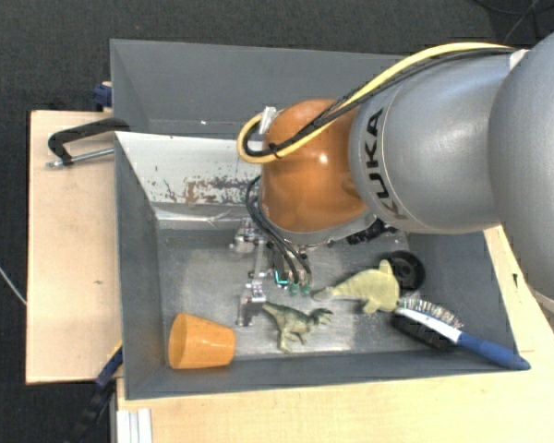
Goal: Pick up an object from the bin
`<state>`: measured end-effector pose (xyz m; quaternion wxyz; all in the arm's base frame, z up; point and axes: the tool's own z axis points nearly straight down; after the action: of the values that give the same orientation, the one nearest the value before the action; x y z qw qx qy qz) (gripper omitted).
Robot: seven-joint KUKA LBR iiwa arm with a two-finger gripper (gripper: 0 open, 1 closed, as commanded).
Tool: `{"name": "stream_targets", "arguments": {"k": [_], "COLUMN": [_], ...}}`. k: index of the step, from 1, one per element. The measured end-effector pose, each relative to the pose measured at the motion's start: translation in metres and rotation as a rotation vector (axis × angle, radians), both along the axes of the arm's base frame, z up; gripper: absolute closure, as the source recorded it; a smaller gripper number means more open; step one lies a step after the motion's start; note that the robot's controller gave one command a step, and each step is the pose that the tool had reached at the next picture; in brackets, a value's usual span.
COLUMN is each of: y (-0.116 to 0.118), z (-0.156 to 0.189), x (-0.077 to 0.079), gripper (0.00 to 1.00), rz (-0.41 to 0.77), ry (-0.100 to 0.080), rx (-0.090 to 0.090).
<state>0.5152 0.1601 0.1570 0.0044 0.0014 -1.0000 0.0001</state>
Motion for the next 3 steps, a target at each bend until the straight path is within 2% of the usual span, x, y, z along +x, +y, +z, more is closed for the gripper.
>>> {"name": "stream_targets", "arguments": {"k": [1, 2, 3], "y": [-0.075, -0.106, -0.119], "z": [-0.086, -0.055, -0.057], "x": [-0.018, -0.022, -0.022], "gripper": [0.0, 0.0, 0.0], "rz": [0.19, 0.171, 0.078], "ry": [-0.015, -0.016, -0.01], "rx": [0.004, 0.002, 0.002]}}
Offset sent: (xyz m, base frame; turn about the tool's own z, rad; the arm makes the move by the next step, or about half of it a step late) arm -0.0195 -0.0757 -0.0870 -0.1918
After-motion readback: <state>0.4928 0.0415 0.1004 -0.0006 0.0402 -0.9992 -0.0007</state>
